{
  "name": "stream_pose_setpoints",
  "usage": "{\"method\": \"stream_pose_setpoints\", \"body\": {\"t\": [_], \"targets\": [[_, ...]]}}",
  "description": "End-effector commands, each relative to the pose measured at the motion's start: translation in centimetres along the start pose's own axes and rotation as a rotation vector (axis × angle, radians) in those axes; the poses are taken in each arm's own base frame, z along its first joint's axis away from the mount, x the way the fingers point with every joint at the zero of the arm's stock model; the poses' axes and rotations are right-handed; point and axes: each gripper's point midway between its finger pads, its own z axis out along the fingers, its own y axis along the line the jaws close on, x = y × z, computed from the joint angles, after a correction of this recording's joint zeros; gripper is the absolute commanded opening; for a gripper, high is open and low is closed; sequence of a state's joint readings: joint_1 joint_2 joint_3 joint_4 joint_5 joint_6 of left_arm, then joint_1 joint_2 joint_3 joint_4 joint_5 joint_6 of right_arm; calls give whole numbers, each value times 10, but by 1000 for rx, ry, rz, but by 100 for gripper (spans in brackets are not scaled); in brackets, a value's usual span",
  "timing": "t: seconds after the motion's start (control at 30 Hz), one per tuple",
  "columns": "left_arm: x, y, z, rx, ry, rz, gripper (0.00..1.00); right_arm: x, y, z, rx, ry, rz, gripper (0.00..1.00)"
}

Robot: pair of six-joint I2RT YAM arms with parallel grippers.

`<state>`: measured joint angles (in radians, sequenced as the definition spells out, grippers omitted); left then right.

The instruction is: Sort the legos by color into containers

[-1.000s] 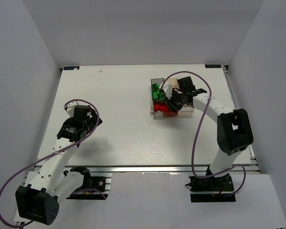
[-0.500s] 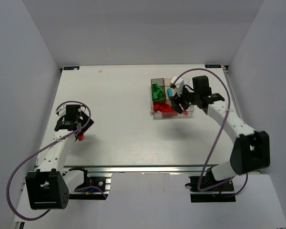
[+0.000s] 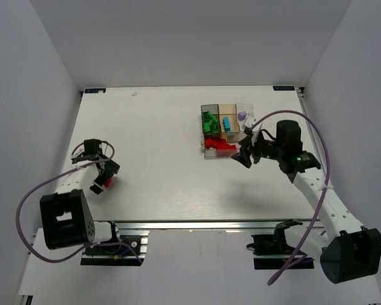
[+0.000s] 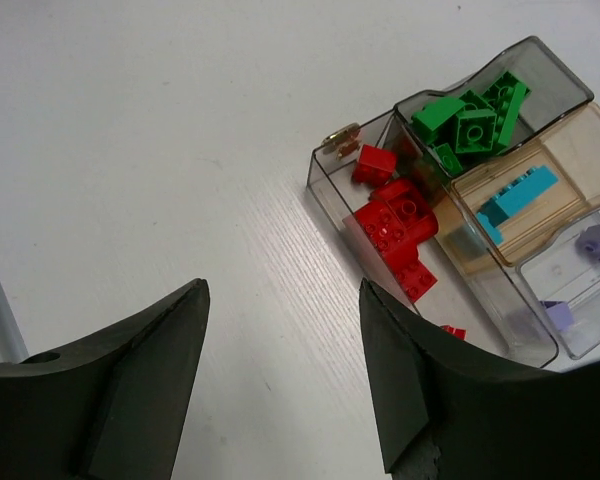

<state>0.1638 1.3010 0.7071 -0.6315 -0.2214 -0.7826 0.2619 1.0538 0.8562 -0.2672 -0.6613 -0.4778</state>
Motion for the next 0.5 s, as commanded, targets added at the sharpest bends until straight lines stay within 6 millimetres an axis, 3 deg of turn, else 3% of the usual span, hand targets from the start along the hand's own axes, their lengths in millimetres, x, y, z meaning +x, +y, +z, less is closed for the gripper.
{"method": "stream_pose_setpoints", "body": {"t": [0.0, 0.17, 0.47], "targets": [[-12, -10, 4, 24, -7, 10, 95, -3, 4, -4, -8, -34, -9, 67], [-13, -9, 20, -7, 24, 25, 93, 7, 2, -6, -6, -31, 13, 67], [-21, -21, 26, 19, 43, 37, 71, 9, -1, -17, 29, -38, 8, 67]]}}
